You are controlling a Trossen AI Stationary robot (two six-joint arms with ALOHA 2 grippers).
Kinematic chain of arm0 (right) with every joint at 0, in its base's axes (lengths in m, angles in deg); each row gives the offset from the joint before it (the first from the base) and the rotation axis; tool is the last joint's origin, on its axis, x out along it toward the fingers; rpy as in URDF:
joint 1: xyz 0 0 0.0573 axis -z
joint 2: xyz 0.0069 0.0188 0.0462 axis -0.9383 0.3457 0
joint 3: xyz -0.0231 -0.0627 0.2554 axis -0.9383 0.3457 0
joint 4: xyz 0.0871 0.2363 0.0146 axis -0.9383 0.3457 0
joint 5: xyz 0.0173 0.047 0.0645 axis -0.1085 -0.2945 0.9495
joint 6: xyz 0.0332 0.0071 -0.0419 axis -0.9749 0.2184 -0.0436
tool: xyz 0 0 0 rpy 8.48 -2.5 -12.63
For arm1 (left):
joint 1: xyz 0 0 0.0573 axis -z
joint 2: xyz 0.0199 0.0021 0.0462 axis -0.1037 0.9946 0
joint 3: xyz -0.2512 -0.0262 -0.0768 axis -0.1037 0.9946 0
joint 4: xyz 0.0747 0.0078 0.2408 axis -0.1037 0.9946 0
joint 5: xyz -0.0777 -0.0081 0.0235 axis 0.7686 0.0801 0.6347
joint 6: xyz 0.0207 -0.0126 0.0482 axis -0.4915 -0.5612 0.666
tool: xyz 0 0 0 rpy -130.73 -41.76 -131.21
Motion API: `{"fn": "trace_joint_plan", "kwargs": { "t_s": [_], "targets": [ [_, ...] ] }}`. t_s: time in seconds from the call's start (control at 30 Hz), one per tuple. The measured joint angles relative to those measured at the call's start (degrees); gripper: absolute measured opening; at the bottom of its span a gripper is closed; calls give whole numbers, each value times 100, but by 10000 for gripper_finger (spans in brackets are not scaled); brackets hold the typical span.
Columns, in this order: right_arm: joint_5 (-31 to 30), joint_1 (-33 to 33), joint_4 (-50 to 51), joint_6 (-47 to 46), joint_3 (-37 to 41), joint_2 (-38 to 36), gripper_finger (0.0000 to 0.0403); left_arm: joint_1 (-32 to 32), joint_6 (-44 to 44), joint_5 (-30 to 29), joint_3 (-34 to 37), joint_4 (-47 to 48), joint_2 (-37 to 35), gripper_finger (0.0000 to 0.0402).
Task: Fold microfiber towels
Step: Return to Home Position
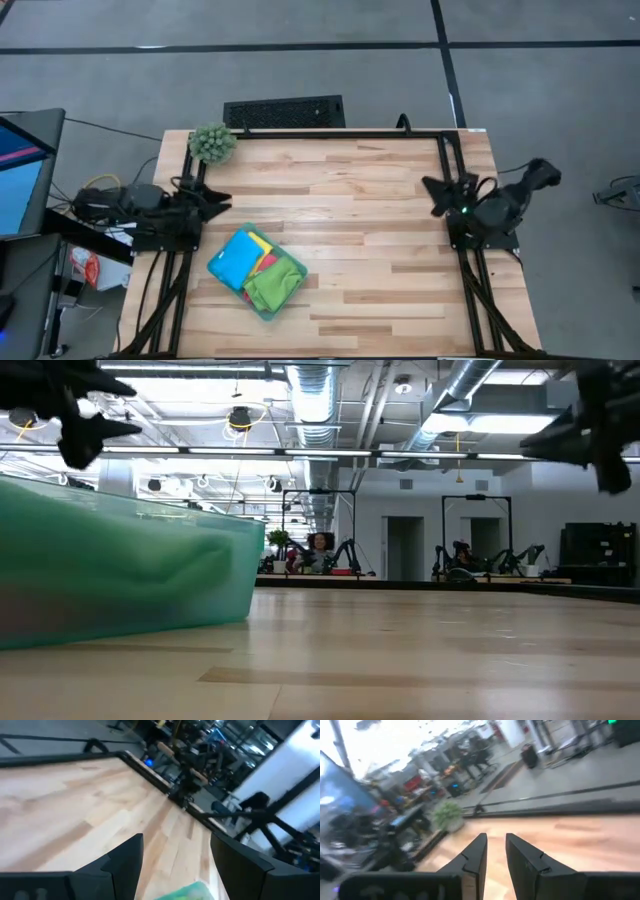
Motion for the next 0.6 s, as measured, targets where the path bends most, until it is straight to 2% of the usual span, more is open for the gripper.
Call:
{"fn": "trace_joint_plan", "kwargs": {
  "t_s": [0.17,0.3,0.37,0.43,0.5,0.53,0.57,0.6],
  "targets": [
    [263,-145,-2395,843,1394,-431,95,0,83,315,880,-1197,-73,224],
    [782,-16,-2957,1284,1599,-469,95,0,-258,349,1491,-1697,-62,224],
    [1642,101,-3913,2354,1599,-485,95,-9,-306,488,1787,-2193,-65,224],
    [3292,255,-5478,3807,1598,-516,95,-4,-228,806,2023,-2966,-57,224],
    [4920,382,-6465,5133,1583,-461,95,-2,21,1152,2140,-3456,-65,224],
    [5392,425,-6516,5667,1580,-455,95,-3,206,1239,2132,-3555,-61,224],
    [5510,474,-6326,6067,1583,-492,95,-2,376,1266,2126,-3511,-69,224],
    [5359,517,-6001,6302,1595,-551,95,-4,563,1252,2122,-3516,-62,224]
  ]
}}
